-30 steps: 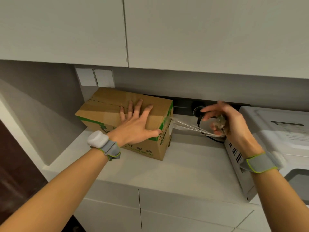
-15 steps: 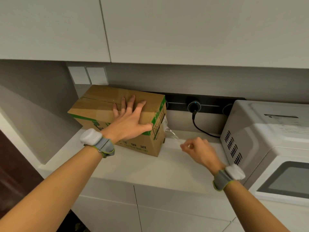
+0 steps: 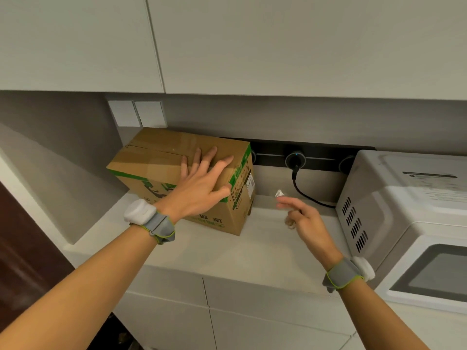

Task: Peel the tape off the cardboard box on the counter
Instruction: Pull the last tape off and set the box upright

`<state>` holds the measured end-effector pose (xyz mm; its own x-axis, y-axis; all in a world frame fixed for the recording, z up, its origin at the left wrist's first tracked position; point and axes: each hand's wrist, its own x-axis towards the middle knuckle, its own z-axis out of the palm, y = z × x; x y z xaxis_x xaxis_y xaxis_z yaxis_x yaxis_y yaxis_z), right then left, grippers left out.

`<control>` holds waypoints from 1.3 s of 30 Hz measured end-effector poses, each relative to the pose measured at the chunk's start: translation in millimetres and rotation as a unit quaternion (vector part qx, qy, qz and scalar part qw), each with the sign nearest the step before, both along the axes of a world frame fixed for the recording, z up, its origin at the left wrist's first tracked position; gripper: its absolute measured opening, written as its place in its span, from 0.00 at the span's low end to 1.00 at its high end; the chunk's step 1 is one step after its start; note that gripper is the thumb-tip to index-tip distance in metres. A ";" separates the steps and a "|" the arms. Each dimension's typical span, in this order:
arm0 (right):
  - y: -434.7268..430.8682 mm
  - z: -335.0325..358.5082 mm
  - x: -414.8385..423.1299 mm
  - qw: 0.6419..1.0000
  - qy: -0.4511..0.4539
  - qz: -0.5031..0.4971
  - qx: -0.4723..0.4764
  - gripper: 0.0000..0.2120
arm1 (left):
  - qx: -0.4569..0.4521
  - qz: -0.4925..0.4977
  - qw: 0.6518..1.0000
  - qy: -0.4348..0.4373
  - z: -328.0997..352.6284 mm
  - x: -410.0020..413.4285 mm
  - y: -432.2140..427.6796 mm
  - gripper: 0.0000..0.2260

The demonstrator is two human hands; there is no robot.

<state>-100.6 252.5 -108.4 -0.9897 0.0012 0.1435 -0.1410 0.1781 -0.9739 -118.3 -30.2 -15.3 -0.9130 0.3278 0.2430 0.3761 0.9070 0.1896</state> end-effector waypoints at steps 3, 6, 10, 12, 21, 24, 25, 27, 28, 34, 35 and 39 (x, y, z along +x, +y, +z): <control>-10.7 13.8 0.9 0.999 -0.006 0.007 -0.047 0.17 | -0.007 -0.046 0.999 -0.005 2.0 2.0 -6.4 0.32; -14.7 20.2 1.3 0.997 -0.015 0.021 -0.073 0.11 | -0.039 -0.054 0.997 -0.037 6.4 3.0 -10.4 0.42; -24.6 8.8 1.8 0.999 -0.010 -0.003 -0.031 0.14 | -0.018 -0.024 0.999 -0.042 15.3 -0.2 -4.0 0.41; -28.0 -1.1 0.5 0.999 -0.013 -0.026 -0.042 0.12 | -0.002 0.001 1.000 -0.028 19.5 -4.9 3.5 0.39; -52.6 -24.0 -8.1 0.987 -0.115 0.003 -0.109 0.19 | -0.005 0.058 0.998 -0.031 22.6 -28.9 19.4 0.36; -53.1 -28.0 -12.0 0.984 -0.113 -0.021 -0.133 0.22 | 0.012 0.046 0.999 -0.006 17.9 -25.2 17.0 0.35; -52.5 -27.3 -12.3 0.984 -0.107 -0.033 -0.139 0.23 | 0.025 0.035 0.999 0.005 16.3 -23.6 16.2 0.34; -52.2 -27.4 -14.1 0.983 -0.098 -0.045 -0.151 0.25 | 0.046 0.013 0.999 0.024 12.4 -20.3 13.5 0.33; -53.3 -27.5 -14.9 0.982 -0.098 -0.048 -0.157 0.26 | 0.049 0.006 0.998 0.029 10.8 -18.9 11.5 0.33; -61.7 -32.2 -32.1 0.974 -0.101 -0.091 -0.180 0.28 | 0.037 -0.005 0.999 0.017 8.2 -13.6 4.8 0.35; -63.3 -35.5 -37.8 0.970 -0.109 -0.099 -0.191 0.28 | 0.038 -0.005 0.999 0.018 7.6 -12.2 3.7 0.35; -72.5 -39.0 -54.9 0.947 -0.182 -0.095 -0.247 0.32 | 0.044 0.008 0.999 0.027 4.6 -6.2 -2.6 0.36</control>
<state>-155.5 180.0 -147.4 -0.9485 0.1629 -0.2718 0.2088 -0.3240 -0.9227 -124.5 -32.8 -10.7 -0.9027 0.2881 0.3195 0.3733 0.8937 0.2489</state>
